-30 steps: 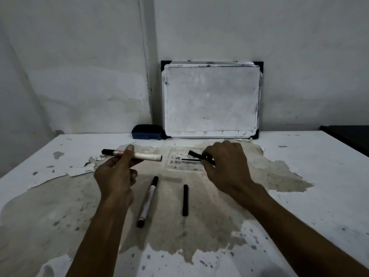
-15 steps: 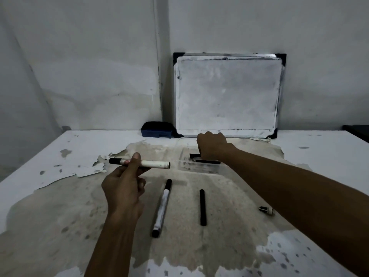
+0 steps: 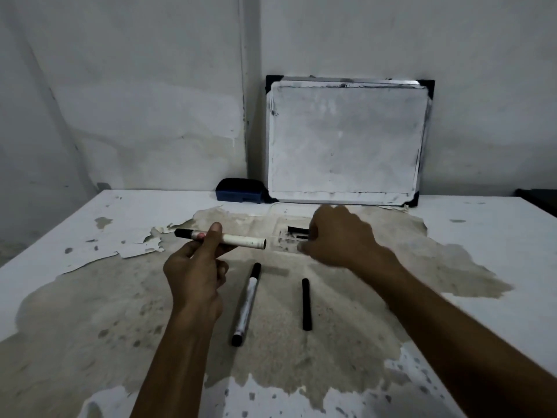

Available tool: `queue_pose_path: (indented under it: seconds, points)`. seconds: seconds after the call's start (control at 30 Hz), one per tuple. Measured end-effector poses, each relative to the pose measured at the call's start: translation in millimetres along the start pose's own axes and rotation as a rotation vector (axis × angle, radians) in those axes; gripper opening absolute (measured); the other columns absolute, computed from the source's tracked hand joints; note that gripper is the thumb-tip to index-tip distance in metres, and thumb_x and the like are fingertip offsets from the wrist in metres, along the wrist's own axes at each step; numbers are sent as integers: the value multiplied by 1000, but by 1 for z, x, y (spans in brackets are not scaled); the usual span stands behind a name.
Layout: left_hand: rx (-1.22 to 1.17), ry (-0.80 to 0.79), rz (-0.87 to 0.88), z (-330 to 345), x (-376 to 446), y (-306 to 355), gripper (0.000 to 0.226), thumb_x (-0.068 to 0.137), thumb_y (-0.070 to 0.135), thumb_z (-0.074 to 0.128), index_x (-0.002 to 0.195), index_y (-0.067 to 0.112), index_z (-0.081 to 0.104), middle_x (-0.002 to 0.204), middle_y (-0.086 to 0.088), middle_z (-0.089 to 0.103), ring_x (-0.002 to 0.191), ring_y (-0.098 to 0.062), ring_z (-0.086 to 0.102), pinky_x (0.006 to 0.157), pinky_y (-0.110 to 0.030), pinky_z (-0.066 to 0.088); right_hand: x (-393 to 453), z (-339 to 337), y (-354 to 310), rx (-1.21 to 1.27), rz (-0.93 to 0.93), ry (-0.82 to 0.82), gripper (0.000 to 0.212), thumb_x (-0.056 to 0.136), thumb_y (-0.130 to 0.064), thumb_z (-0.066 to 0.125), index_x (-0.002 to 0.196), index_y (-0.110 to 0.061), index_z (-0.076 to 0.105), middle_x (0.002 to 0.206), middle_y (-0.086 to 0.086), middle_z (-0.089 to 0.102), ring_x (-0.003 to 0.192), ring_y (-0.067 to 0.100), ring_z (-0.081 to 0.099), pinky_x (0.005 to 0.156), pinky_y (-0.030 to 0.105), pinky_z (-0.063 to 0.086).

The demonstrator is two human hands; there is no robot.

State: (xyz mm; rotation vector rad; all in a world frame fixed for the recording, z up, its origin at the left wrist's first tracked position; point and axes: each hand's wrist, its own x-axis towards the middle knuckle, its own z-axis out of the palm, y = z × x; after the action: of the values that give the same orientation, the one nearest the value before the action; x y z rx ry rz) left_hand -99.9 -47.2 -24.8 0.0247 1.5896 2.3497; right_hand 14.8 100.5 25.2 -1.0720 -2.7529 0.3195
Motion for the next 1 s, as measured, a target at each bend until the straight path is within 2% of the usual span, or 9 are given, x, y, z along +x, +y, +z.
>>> queue_pose_path:
  seconds: [0.13, 0.33, 0.43, 0.5, 0.6, 0.67, 0.77, 0.87, 1.0]
  points:
    - [3, -17, -20, 4, -9, -3, 22, 81, 26, 76, 68, 11, 66, 67, -10, 76, 36, -12, 31, 35, -17, 26, -46, 20, 0, -59, 114, -200, 58, 72, -58, 68, 109, -17, 50, 112, 5, 56, 104, 27, 57, 81, 35, 44]
    - [7, -69, -89, 5, -29, -1, 19, 84, 28, 73, 78, 10, 67, 67, -5, 77, 37, -11, 35, 33, -15, 29, -58, 40, -1, 57, 224, -149, 55, 70, -51, 73, 106, -17, 50, 113, 4, 57, 104, 27, 58, 74, 32, 38]
    - [-41, -103, -158, 6, -38, 0, 19, 84, 27, 73, 84, 9, 67, 76, -10, 78, 33, -8, 36, 31, -14, 29, -55, 43, 6, 158, 278, -147, 52, 67, -45, 75, 102, -13, 56, 103, 7, 62, 94, 27, 64, 69, 31, 45]
    - [-76, -135, -198, 8, -41, 2, 20, 84, 26, 73, 87, 8, 66, 81, -13, 78, 33, -8, 36, 31, -14, 28, -54, 44, 17, 314, 285, -149, 49, 57, -46, 78, 88, -10, 67, 87, 8, 70, 80, 26, 69, 66, 34, 53]
    - [-145, -231, -265, 15, -48, 3, 18, 85, 26, 70, 85, 9, 65, 86, -15, 78, 31, -6, 36, 30, -13, 25, -63, 31, 31, 735, 195, -42, 24, 68, -30, 82, 69, -7, 76, 67, 14, 74, 57, 20, 67, 60, 34, 55]
    - [-217, -296, -342, 20, -53, 0, 15, 87, 25, 67, 85, 11, 63, 87, -14, 77, 30, -4, 36, 28, -13, 24, -72, 15, 33, 1083, 158, 56, 14, 78, -20, 76, 71, -9, 76, 71, 14, 75, 60, 19, 67, 59, 28, 52]
    - [-276, -373, -460, 33, -66, -9, 18, 92, 26, 60, 102, 11, 60, 74, -8, 78, 27, -3, 35, 26, -12, 22, -86, -10, 33, 1434, 98, 196, 7, 81, -14, 70, 77, -14, 76, 76, 8, 78, 72, 20, 72, 70, 32, 49]
    - [-339, -388, -575, 44, -77, -19, 21, 94, 26, 57, 109, 13, 59, 68, -7, 76, 25, -2, 35, 25, -11, 21, -97, -30, 34, 1579, 7, 330, 8, 82, -8, 67, 84, -11, 74, 77, 5, 78, 75, 19, 73, 77, 30, 56]
    - [-408, -403, -692, 57, -91, -28, 18, 94, 26, 56, 88, 9, 62, 65, -8, 75, 24, -2, 35, 25, -10, 20, -107, -40, 35, 1531, -80, 493, 11, 80, 0, 69, 91, -1, 71, 78, 8, 76, 74, 20, 73, 69, 19, 57]
